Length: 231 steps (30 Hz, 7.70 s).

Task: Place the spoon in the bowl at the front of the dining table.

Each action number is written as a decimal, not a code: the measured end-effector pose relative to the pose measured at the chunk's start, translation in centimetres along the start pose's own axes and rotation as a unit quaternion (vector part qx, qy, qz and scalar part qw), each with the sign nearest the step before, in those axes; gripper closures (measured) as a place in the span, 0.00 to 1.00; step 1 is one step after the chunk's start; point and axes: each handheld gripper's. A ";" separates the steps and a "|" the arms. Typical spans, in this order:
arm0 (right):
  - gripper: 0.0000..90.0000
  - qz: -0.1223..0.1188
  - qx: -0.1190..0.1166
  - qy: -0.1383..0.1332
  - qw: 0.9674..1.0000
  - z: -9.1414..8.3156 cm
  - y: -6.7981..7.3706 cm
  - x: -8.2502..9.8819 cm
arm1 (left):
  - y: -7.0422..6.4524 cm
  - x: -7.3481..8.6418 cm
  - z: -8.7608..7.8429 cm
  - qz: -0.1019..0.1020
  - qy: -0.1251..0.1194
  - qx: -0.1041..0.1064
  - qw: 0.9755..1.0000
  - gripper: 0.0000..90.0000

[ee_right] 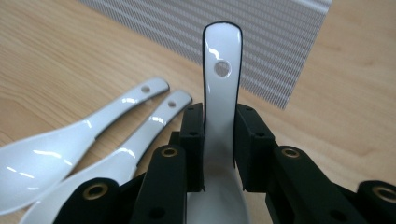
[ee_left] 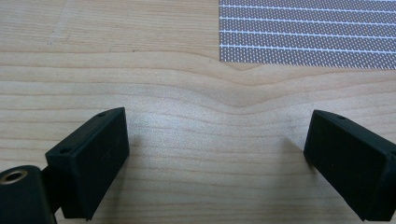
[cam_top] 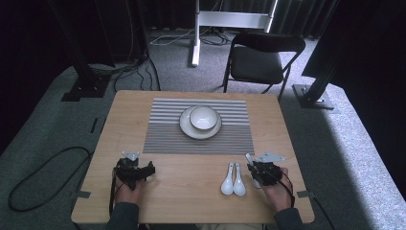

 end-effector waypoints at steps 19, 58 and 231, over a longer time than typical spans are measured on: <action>0.83 -0.022 0.003 -0.069 0.997 -1.6 0.4 -0.7 | 0.0 0.0 0.0 0.000 0.000 0.000 1.000 0.08; 0.83 -0.034 -0.029 -0.125 0.991 -1.0 0.6 -6.4 | 0.0 0.0 0.0 0.000 0.000 0.000 1.000 0.08; 0.83 -0.013 -0.039 -0.050 0.998 15.4 -1.0 -20.9 | -0.2 -0.1 0.0 0.001 -0.001 0.001 1.000 0.08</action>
Point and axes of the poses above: each handheld gripper's, and its own axes: z roughly forward along the jaws, x roughly out of its underside, y roughly to its left, and after that the axes turned 15 degrees about -x, right-handed
